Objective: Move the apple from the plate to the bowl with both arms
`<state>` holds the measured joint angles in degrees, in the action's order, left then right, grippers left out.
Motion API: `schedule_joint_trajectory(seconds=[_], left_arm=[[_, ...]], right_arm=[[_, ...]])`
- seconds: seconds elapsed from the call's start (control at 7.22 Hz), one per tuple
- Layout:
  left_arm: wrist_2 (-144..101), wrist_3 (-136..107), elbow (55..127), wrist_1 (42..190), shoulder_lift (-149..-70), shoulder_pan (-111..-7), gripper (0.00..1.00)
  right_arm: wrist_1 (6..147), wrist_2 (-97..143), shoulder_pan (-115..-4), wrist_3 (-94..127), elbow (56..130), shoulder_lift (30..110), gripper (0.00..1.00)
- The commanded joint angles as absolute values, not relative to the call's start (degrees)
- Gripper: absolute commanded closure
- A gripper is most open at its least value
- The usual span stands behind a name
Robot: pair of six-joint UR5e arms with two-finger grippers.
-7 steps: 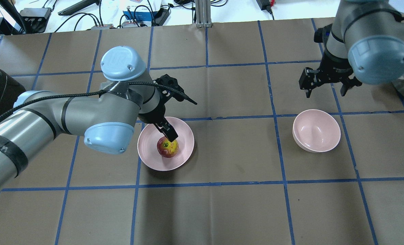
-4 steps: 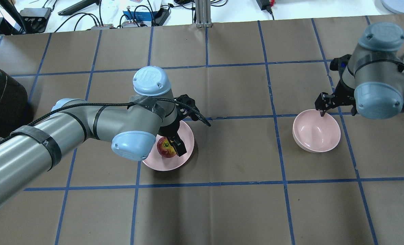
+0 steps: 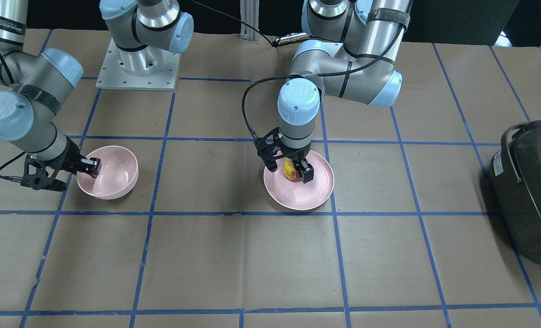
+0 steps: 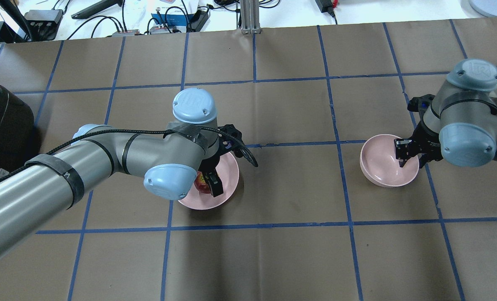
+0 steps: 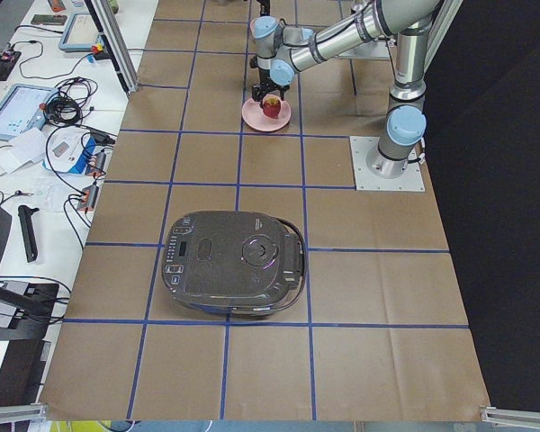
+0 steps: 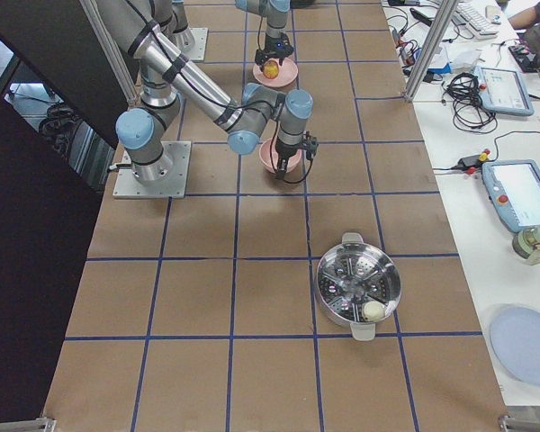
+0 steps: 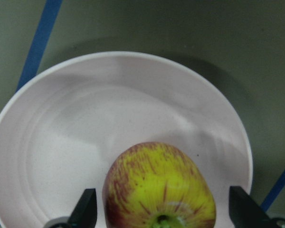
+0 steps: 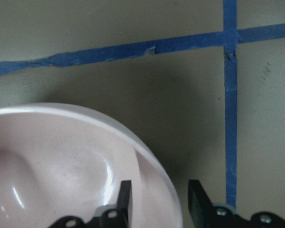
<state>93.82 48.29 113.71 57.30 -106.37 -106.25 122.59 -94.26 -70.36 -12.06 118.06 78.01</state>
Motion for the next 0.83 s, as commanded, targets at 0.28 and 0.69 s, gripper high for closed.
schedule_joint_trajectory(seconds=[0.28,0.69], left_arm=[[94.0,50.5,112.4,57.0,-105.4,-106.3,0.59],[93.6,35.5,98.8,73.9,-102.7,-106.5,0.59]], right_arm=[[111.4,-89.7,-72.8,-10.2,110.2,81.3,1.0],[112.0,-83.1,-83.6,-0.2,109.1,79.8,0.98]])
